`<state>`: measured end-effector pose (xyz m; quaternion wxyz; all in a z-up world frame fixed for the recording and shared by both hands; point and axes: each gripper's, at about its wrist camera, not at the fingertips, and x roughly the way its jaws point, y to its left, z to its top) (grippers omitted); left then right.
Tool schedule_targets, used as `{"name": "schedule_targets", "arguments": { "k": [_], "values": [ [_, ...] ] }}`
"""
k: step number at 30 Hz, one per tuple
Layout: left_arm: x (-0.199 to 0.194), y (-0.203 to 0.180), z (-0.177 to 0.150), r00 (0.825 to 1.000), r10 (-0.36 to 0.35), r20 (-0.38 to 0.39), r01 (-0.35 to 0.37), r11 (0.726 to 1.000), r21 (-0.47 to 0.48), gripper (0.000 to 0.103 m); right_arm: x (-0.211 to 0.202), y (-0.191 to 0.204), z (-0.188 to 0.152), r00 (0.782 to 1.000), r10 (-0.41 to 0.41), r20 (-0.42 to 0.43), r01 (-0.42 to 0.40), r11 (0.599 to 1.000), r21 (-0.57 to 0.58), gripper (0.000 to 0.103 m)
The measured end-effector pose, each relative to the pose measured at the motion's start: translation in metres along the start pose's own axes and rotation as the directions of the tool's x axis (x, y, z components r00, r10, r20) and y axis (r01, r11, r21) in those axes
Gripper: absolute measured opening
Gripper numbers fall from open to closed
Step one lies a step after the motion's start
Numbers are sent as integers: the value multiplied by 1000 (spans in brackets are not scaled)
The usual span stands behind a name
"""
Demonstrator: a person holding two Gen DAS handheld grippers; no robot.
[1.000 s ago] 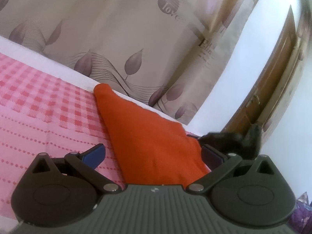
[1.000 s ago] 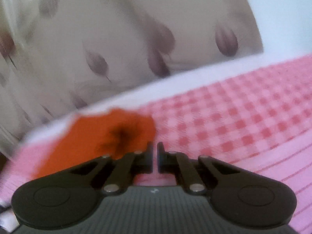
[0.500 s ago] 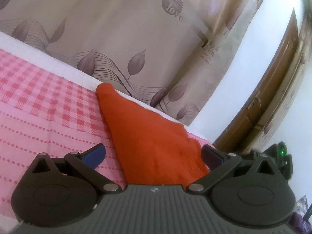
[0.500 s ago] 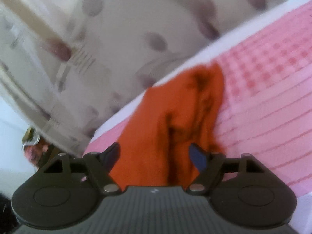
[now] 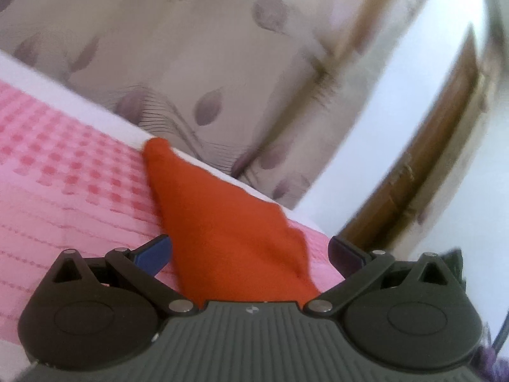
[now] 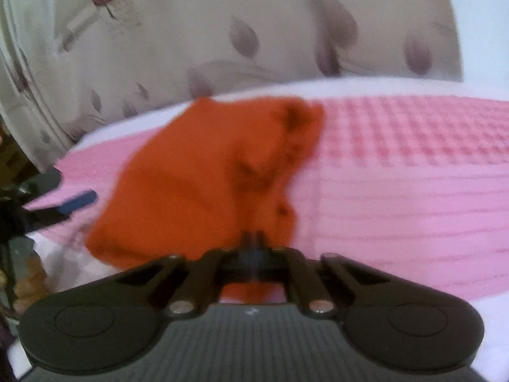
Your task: Fold small clothes
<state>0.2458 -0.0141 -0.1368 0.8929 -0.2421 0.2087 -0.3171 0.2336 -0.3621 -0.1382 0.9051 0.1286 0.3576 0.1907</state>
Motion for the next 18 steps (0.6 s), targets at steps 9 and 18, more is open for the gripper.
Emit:
{"name": "schedule_targets", "arguments": {
  "k": [9,18],
  "values": [
    [10,-22,-14,998,-27,-48,33,991,129,102,3,-32,5,939,309,152,-342,894,291,61],
    [14,-12,-12,996,-30,-79,36,997,68,103,42,-14,12,959,260,115,-278,940,197,70]
  ]
}}
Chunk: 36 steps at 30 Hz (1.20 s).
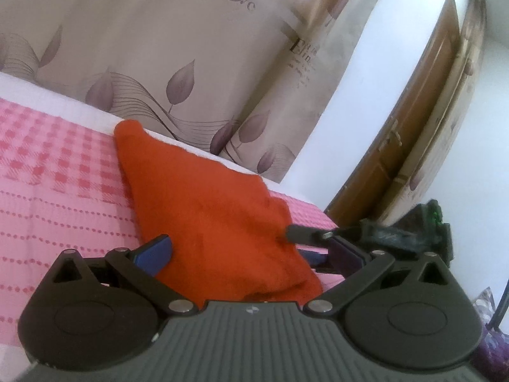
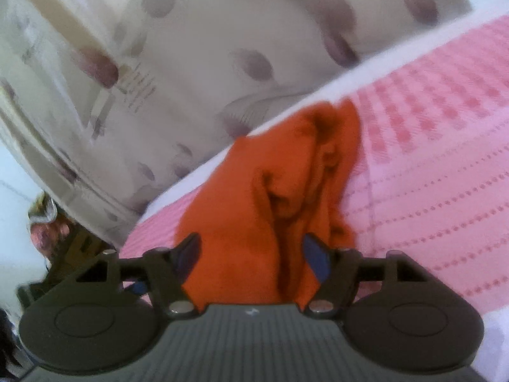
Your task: Fold small clothes
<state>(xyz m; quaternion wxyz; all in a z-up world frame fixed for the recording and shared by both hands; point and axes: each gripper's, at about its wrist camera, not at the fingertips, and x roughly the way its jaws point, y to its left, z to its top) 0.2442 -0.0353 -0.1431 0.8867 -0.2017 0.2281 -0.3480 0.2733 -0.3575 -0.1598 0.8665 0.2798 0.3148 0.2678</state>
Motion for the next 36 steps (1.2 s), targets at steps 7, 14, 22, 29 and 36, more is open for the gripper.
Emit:
{"name": "schedule_targets", "arguments": {
  "k": [7,14,22,29,36],
  "values": [
    [1,4,1,1000,4,-7,-4,1000,-26,103,16,10,3,998,-58,-6,57,993,-106,22],
    [2,6,1,1000,6,-14,-7,999,-36,103,10,7,2,999,-33,-7,33,997,-66,13],
    [1,9,1,1000,10,-10,-11,998,-58,103,7,-11,10,997,74,-12,-72,992,106,16],
    [2,7,1,1000,14,-7,-14,999,-49,103,33,-8,13,994,100,-37,-95,990,108,40],
    [-12,9,5,996,71,61,-63,990,-123,102,6,23,20,1000,-3,28,4,998,-55,12]
  ]
}}
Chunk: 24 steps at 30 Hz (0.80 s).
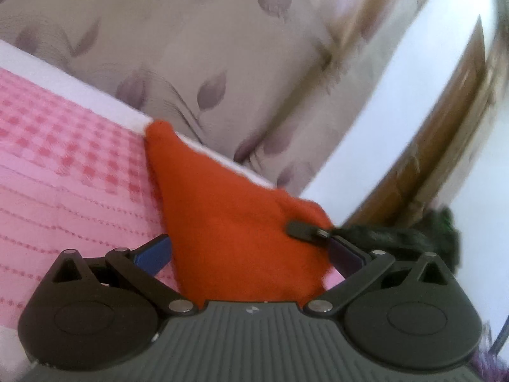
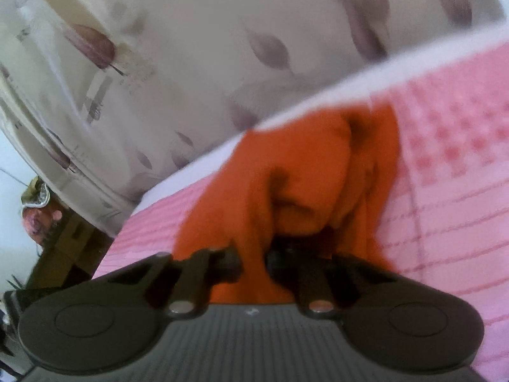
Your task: Fold small clothes
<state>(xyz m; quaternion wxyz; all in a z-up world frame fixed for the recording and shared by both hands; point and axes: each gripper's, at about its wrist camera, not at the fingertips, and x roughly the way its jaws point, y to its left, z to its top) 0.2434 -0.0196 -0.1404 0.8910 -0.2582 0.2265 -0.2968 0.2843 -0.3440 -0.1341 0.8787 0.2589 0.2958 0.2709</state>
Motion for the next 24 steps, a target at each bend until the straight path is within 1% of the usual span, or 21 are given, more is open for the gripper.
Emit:
{"name": "schedule_targets", "arguments": {
  "k": [2,5,7,8,10,12,13,14,15,16,18,19,21,22,23,24],
  "values": [
    [-7,-6,1,1000,-4,29,4,1000,4,102,-21,8,2,1000,-15,12,15,999,-46,12],
    [-8,-17,-1,999,-14,31,12,998,62,103,-32,3,-5,997,-72,-27,70,994,-80,12],
    [-2,-22,-4,1000,-9,11,8,995,95,103,-24,-14,-13,992,-89,-87,87,996,-25,12],
    [1,-24,-7,1000,-5,0,5,994,108,103,-18,-24,-16,991,-75,-114,77,997,15,13],
    [5,-30,-9,1000,-1,-10,3,991,136,103,-16,-37,-23,996,-34,-84,41,996,73,17],
    [7,-38,-8,1000,-1,-6,2,985,170,103,-18,-45,-25,998,14,-66,-4,990,140,33],
    [8,-43,-6,1000,-7,-5,7,983,183,103,-21,-50,-25,998,38,-56,-28,984,176,44],
    [9,-47,-4,1000,-17,-4,17,981,192,103,-29,-54,-25,998,59,-15,-54,975,215,50],
    [13,-50,-1,1000,-26,-1,26,979,202,103,-38,-56,-25,998,58,22,-62,970,236,53],
    [15,-54,0,999,-34,4,33,976,214,103,-48,-57,-23,998,41,52,-53,968,244,58],
    [22,-60,1,999,-49,9,46,971,236,103,-71,-58,-16,990,-31,134,-1,973,232,58],
    [26,-60,0,998,-58,2,56,969,241,103,-78,-58,-9,986,-58,159,22,976,218,58],
    [36,-59,-5,998,-64,-14,65,968,242,103,-75,-60,12,984,-86,155,53,977,205,58],
    [41,-57,-9,998,-60,-21,63,968,241,103,-68,-62,23,986,-77,146,47,978,202,64],
    [46,-54,-12,998,-47,-34,53,970,236,103,-56,-64,35,990,-73,121,49,980,191,76],
    [51,-49,-16,998,-32,-51,42,974,224,103,-43,-66,45,991,-98,94,80,980,180,80]
  ]
}}
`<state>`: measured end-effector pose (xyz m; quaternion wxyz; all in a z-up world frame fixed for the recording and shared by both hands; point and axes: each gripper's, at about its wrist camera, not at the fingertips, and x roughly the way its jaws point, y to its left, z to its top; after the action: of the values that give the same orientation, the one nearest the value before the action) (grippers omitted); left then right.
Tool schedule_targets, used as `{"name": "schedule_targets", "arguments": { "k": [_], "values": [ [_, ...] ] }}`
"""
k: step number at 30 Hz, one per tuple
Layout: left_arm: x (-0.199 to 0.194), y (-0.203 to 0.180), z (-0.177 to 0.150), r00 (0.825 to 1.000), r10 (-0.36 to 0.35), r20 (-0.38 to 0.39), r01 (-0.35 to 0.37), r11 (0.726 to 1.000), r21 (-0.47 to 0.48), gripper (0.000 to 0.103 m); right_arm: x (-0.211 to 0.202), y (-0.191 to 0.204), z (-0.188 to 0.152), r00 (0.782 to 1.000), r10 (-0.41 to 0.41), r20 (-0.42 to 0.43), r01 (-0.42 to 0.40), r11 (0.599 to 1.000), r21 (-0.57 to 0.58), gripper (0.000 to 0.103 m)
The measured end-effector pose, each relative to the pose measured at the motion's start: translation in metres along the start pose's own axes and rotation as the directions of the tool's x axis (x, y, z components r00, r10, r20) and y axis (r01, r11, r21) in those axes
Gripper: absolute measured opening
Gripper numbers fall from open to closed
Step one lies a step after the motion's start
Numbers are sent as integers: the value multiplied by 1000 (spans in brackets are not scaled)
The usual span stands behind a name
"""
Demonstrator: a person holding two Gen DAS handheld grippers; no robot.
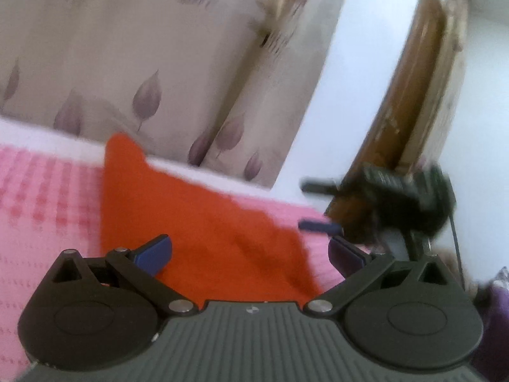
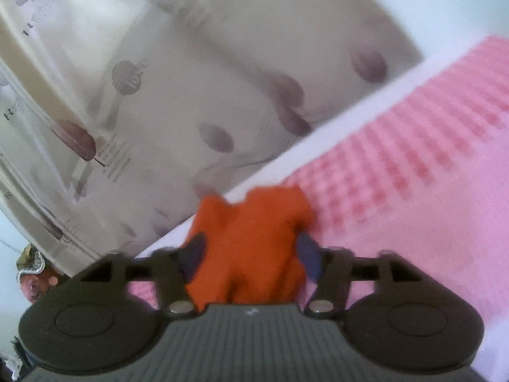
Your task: Fold small clothes
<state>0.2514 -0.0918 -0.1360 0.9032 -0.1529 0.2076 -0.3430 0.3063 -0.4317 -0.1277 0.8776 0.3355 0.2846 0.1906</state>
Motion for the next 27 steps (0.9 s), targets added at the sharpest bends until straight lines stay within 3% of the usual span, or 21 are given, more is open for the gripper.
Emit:
{"name": "schedule_targets", "arguments": {
  "k": [2,4,5,6,7,9,11,12,16,17,19,20,21,22,23,25,27],
  "values": [
    [6,8,-4,999,1,-41,-2,999,-35,102,30,2,9,996,-28,-80,27,999,-23,80],
    [4,14,-5,1000,-18,-26,16,998,-64,103,64,3,9,980,-72,-184,66,997,-41,76],
    [6,16,-3,999,-20,-29,17,997,-74,103,79,6,7,972,-82,-218,73,996,-50,46],
    [6,17,-4,999,-16,-33,13,997,-81,103,91,10,3,968,-51,-245,38,998,-58,33],
    [6,17,-4,999,-16,-30,13,996,-83,103,94,19,1,975,-36,-219,15,996,-93,32],
    [4,17,-5,1000,-20,-23,18,996,-87,103,87,36,7,988,84,-133,-99,989,-109,27],
    [4,17,-6,999,-21,-24,19,996,-85,103,76,36,15,978,206,-37,-208,976,-68,15],
    [5,17,-6,999,-23,-26,20,996,-85,103,77,31,16,978,206,-18,-206,977,-49,14],
    [5,16,-7,997,-51,-58,46,995,-84,103,96,-20,-8,997,20,-81,-16,999,44,14],
    [5,14,-8,996,-59,-64,54,995,-80,103,91,-31,-10,996,57,-62,-51,993,103,15],
    [5,12,-9,995,-73,-75,68,996,-61,103,79,-37,-4,1000,19,2,-19,994,108,17],
    [5,10,-9,994,-80,-79,76,996,-50,103,75,-44,-2,999,46,19,-48,988,144,17],
    [4,8,-10,993,-83,-81,79,996,-41,103,74,-56,1,992,127,19,-128,966,225,18],
    [3,7,-10,993,-81,-81,79,996,-31,103,69,-62,2,986,162,33,-165,949,268,24],
    [4,5,-11,993,-83,-82,81,996,-27,103,61,-59,4,987,150,61,-161,954,253,31],
    [4,5,-11,992,-87,-88,85,996,-28,103,44,-38,10,990,102,100,-114,986,121,32],
    [3,4,-12,992,-89,-89,87,996,-27,103,34,-9,10,984,151,90,-153,988,10,32]
  ]
}}
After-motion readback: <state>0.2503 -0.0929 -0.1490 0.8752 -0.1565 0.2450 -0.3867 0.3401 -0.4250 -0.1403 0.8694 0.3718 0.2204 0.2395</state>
